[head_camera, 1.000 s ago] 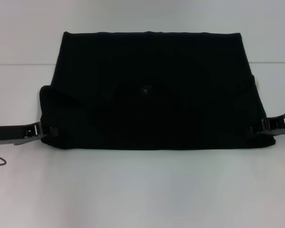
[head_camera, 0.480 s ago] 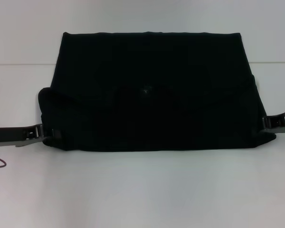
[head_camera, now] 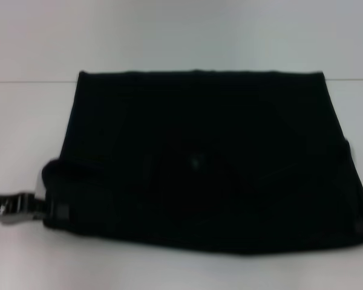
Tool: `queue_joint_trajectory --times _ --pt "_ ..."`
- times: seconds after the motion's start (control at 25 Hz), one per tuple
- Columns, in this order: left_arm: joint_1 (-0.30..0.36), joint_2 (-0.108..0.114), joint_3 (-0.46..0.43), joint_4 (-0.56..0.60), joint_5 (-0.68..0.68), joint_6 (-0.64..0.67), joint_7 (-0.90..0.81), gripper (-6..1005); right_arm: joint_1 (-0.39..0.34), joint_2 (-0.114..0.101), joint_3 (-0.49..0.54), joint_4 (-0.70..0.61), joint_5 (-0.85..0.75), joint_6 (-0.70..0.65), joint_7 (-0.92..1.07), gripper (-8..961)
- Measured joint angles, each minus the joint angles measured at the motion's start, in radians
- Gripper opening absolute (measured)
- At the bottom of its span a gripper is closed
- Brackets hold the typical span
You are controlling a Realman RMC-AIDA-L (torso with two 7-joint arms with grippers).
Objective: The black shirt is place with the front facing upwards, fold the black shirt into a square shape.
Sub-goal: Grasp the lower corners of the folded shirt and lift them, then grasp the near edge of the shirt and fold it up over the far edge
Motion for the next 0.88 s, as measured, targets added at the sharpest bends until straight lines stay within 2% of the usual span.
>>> queue_joint_trajectory --times 0.12,0.4,0.56,0.72,0.8,0.88 --pt "0.009 0.011 -0.024 0.002 0.076 0.148 0.006 54 -0.043 -0.004 0.001 -0.008 -0.001 -0.121 -0.071 42" --pt "0.027 0.003 -0.021 -0.001 0.220 0.366 0.063 53 -0.121 0.013 -0.012 -0.001 -0.068 -0.279 -0.233 42" --pt "0.031 -0.012 -0.018 -0.004 0.273 0.388 0.084 53 -0.138 0.024 -0.005 0.005 -0.098 -0.287 -0.273 42" --pt "0.026 -0.016 -0.057 -0.005 0.265 0.385 0.093 53 -0.140 0.028 0.025 0.015 -0.058 -0.279 -0.291 42" --pt "0.016 -0.017 -0.098 -0.005 0.263 0.384 0.093 53 -0.135 0.024 0.074 0.027 -0.028 -0.280 -0.292 42" --pt "-0.002 -0.013 -0.156 -0.006 0.257 0.384 0.093 53 -0.131 0.010 0.131 0.048 0.004 -0.282 -0.291 42"
